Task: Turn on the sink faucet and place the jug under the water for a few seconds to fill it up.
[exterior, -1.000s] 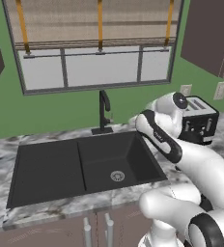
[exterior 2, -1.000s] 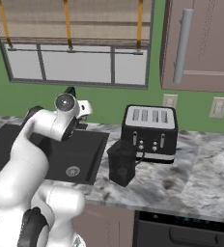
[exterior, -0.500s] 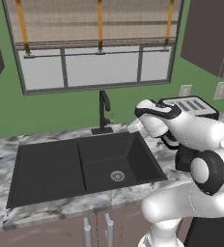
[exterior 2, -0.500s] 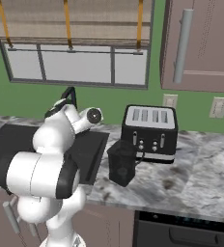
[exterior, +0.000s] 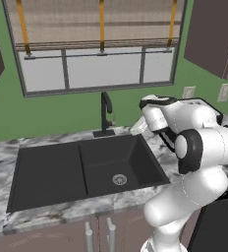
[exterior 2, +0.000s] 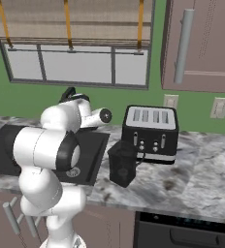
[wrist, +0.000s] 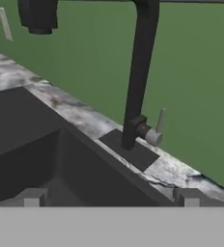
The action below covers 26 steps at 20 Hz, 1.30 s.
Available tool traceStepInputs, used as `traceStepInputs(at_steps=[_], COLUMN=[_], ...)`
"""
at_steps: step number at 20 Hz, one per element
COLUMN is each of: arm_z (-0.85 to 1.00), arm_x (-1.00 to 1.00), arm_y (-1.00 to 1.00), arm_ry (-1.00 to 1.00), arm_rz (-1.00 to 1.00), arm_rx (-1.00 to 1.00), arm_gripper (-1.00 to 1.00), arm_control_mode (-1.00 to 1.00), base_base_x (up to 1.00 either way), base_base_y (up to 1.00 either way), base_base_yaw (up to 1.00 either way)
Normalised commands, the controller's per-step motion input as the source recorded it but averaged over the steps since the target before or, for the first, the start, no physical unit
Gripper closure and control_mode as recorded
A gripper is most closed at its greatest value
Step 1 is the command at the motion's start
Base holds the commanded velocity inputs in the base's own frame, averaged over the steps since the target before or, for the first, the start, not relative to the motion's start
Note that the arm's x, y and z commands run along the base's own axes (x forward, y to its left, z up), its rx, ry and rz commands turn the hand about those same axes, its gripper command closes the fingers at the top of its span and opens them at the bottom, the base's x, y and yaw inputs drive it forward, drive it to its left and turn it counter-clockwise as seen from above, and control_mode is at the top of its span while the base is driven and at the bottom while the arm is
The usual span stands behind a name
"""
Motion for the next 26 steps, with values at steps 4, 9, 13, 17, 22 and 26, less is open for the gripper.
traceStepInputs(at_steps=[4, 9, 13, 17, 22, 26], arm_z=[-0.01, 0.0, -0.03, -0.08, -0.06, -0.01], arm_x=[0.27, 0.36, 0.5, 0.43, 0.39, 0.48], arm_y=[0.0, 0.0, 0.05, 0.0, 0.0, 0.02], arm_ry=[-0.04, -0.06, -0.06, -0.14, -0.17, -0.09], arm_rz=[0.01, 0.02, 0.07, 0.09, 0.12, 0.11], arm_rx=[0.0, 0.02, 0.01, 0.0, 0.0, 0.02], arm_gripper=[-1.0, -1.0, -1.0, -1.0, -1.0, -1.0], arm_control_mode=[-1.0, -1.0, -1.0, -1.0, -1.0, -1.0], base_base_x=[0.0, 0.0, 0.0, 0.0, 0.0, 0.0], base_base_y=[0.0, 0.0, 0.0, 0.0, 0.0, 0.0], base_base_yaw=[0.0, 0.0, 0.0, 0.0, 0.0, 0.0])
